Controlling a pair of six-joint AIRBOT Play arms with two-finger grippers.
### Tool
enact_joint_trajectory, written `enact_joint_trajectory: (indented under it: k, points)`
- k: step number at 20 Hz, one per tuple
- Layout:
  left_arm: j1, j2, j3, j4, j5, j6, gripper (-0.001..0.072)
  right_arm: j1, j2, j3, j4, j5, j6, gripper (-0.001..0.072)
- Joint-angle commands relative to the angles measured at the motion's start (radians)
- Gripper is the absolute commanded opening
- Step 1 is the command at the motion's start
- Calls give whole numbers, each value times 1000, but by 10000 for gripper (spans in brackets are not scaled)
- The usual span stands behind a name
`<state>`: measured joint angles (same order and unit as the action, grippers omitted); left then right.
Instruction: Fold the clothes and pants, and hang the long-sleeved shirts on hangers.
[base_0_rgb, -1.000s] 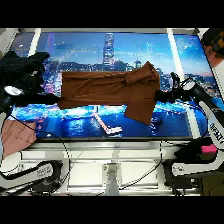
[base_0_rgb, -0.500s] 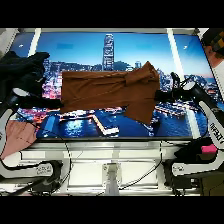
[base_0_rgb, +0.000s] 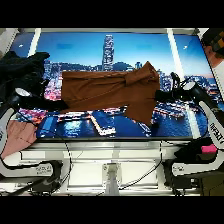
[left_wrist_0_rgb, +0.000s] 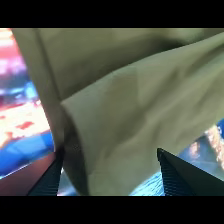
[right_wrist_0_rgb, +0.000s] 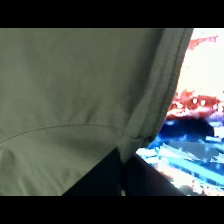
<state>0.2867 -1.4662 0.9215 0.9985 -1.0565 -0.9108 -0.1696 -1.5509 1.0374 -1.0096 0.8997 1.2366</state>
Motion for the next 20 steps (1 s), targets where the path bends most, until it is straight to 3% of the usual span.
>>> enact_joint_trajectory:
  k: [1, 4, 7, 15, 18, 20]
  points:
    - [25, 38, 1, 77, -43, -92, 708, 1, 1, 0, 0, 2, 0, 15]
    - [87, 78, 1, 158, -133, -231, 708, 1, 0, 0, 0, 1, 0, 15]
    - [152, 93, 1, 113, -151, -296, 707, 1, 1, 0, 0, 2, 0, 15]
    - [157, 48, -11, 84, -185, -294, 706, 1, 1, 0, -1, 0, 0, 15]
    - [156, 13, -11, 9, -174, -278, 705, 1, 1, 0, -1, -2, 0, 14]
    - [145, -8, -12, -24, -145, -278, 659, 1, 1, 0, -1, -1, 0, 15]
